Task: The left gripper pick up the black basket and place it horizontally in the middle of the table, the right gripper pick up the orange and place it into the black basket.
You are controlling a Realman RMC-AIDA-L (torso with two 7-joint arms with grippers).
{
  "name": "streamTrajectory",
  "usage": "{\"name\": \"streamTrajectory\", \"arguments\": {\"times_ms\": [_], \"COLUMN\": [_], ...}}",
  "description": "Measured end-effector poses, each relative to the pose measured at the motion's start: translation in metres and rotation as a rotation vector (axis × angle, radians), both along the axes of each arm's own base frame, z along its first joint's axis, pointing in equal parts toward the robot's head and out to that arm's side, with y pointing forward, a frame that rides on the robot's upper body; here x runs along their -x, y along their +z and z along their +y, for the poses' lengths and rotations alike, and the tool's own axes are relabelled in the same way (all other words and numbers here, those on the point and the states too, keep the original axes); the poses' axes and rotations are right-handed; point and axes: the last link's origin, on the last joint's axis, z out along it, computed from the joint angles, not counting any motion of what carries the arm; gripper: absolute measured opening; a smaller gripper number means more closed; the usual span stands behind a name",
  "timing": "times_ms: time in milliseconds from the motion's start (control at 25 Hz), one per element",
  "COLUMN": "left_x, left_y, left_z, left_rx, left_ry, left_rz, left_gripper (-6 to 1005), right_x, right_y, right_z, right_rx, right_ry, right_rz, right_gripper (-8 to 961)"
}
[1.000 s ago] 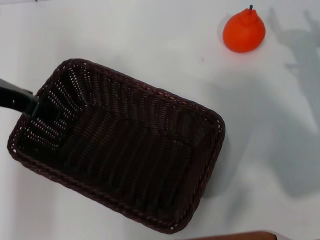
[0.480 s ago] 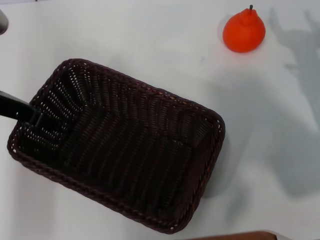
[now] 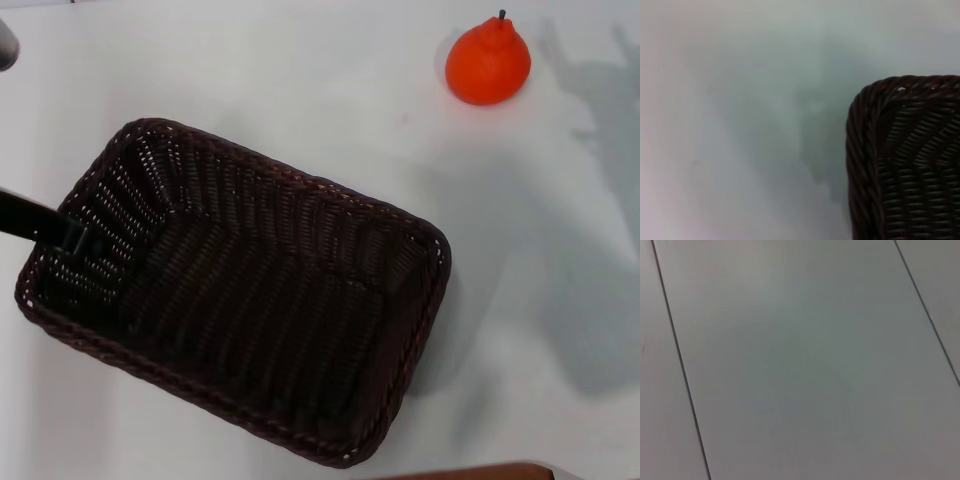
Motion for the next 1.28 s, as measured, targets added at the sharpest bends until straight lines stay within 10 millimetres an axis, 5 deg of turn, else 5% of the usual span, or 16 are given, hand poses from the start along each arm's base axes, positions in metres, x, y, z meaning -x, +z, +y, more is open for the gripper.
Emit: {"name": "streamTrajectory", "arguments": {"times_ms": [480,800,1280], "left_x": [0.003,0.011,0.004], "left_y": [0.023,0.035,0.011], "left_z": [0.009,0.001,-0.016], "left_rx": [-0.215,-0.375,-0.384], "left_ry": [0.161,0.338,0.432], "left_rz": [-0.137,-0.266,-0.330], "left_gripper": [173,168,152], "right_x": [-0.001,-0.005,-0.006], "right_y": [0.002,0.001,0.002], "right_z": [-0.001,0.013,0.022], "right_rx": [-0.015,0.013,0.003], "right_ry": [-0.009,-0.058,-0.092], "right_rz": [-0.002,-0.001,-0.041], "right_gripper": [941,942,932]}}
